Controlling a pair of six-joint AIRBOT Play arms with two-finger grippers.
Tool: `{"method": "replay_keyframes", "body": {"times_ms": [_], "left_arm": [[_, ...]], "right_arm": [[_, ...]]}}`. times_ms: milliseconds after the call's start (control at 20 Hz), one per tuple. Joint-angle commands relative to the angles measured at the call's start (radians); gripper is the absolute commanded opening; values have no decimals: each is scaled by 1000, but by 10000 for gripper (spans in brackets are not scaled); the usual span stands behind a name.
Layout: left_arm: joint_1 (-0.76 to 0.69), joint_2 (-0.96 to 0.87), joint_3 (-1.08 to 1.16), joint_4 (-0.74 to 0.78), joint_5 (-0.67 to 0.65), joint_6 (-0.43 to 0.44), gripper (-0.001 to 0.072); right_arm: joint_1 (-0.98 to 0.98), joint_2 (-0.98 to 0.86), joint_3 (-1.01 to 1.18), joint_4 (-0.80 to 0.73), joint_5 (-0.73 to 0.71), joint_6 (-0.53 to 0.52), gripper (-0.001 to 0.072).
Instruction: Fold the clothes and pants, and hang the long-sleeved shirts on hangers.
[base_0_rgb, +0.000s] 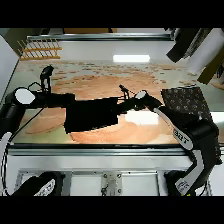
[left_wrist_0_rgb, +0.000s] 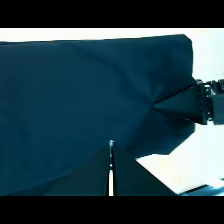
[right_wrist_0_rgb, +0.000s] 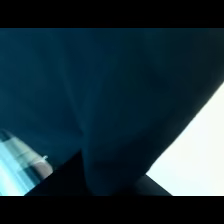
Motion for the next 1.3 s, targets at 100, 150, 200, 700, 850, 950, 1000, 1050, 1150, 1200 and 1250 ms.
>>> {"method": "replay_keyframes", "body": {"times_ms": [100,150,200,700,850,950,1000,1050,1150,1200,1250], "left_arm": [[0,0,-1,1,-3,-1,7],[0,0,-1,1,-3,-1,7],[0,0,-1,1,-3,-1,7],[0,-2,-2,0,-3,-2,7],[-1,-2,-2,0,-7,-1,7],[-1,-2,-2,0,-8,-1,7],[-1,-2,-2,0,-8,-1,7],[-1,-2,-2,0,-8,-1,7],[-1,-2,-2,0,-7,-1,7],[-1,-2,-2,1,-7,-1,7],[-1,-2,-2,0,-7,-1,7]], "right_arm": [[-72,132,129,-273,19,116,16],[-120,180,158,-378,45,171,16],[-177,233,185,-475,71,219,17],[-730,555,205,-580,85,259,17],[-838,581,204,-630,116,260,17],[-898,588,203,-735,173,323,16],[-917,591,203,-790,208,359,16],[-933,595,201,-839,242,378,17],[-944,615,189,-915,251,375,16],[-943,619,188,-929,242,374,16],[-943,621,188,-919,220,375,16]]}}
